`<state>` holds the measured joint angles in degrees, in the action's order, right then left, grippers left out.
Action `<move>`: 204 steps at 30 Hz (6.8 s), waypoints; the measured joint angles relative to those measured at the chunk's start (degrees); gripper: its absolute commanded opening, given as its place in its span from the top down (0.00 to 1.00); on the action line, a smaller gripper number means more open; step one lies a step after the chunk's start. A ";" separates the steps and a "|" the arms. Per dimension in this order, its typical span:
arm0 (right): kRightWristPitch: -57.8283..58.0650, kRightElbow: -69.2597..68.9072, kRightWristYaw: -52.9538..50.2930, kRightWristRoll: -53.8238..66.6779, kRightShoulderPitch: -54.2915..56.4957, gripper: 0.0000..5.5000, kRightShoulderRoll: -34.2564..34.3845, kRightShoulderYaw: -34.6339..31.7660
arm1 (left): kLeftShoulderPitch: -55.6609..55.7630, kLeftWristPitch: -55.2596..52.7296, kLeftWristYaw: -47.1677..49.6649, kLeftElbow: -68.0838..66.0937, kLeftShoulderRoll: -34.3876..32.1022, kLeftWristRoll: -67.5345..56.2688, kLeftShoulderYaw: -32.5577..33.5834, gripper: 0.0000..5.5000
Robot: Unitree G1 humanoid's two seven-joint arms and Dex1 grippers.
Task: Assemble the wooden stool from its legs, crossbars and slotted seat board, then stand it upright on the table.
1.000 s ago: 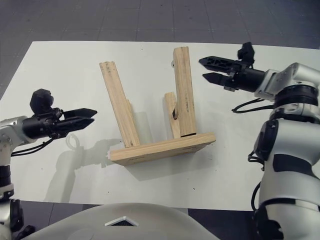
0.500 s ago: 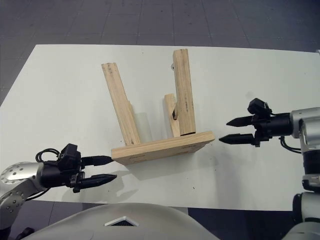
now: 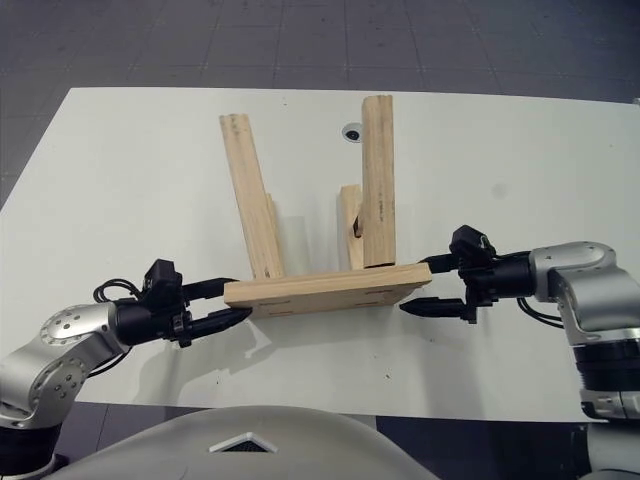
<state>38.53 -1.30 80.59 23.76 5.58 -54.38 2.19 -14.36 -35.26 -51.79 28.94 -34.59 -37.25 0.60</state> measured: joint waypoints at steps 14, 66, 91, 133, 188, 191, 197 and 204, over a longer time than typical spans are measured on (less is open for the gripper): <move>-11.30 1.04 -1.12 4.43 0.58 0.00 8.53 -1.51 | 10.34 2.95 -5.17 -8.64 0.48 -1.86 -0.50 0.46; -35.56 14.37 7.02 2.22 1.15 0.54 15.46 -1.51 | 26.04 33.74 -29.30 -39.29 4.25 12.11 -7.51 0.46; -37.11 19.76 9.77 -0.01 7.64 0.71 17.19 0.83 | 25.05 31.17 -30.12 -36.76 1.48 12.25 -7.73 0.74; 12.98 -18.90 -0.48 22.93 -0.07 0.71 4.34 -12.91 | 14.95 -8.50 -16.75 -1.80 -10.24 -15.90 10.96 0.74; 53.64 28.50 -30.67 68.63 56.16 0.71 -1.51 24.01 | 31.27 -24.74 19.48 -26.72 -20.06 -68.39 8.48 0.74; 53.64 35.74 -30.89 64.81 59.26 0.71 2.79 23.53 | 36.52 -25.45 21.73 -33.94 -17.69 -68.23 6.38 0.73; 52.66 43.25 -30.86 57.56 61.03 0.71 8.29 18.83 | 42.21 -25.97 26.05 -43.01 -12.49 -68.13 5.62 0.73; 45.14 52.96 -30.39 51.18 62.56 0.71 14.12 14.55 | 48.29 -25.54 26.54 -51.88 -8.14 -62.72 5.87 0.73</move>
<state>83.67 51.66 50.19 74.94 68.14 -40.26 16.74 33.92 -60.80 -25.25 -22.94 -42.73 -99.97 6.47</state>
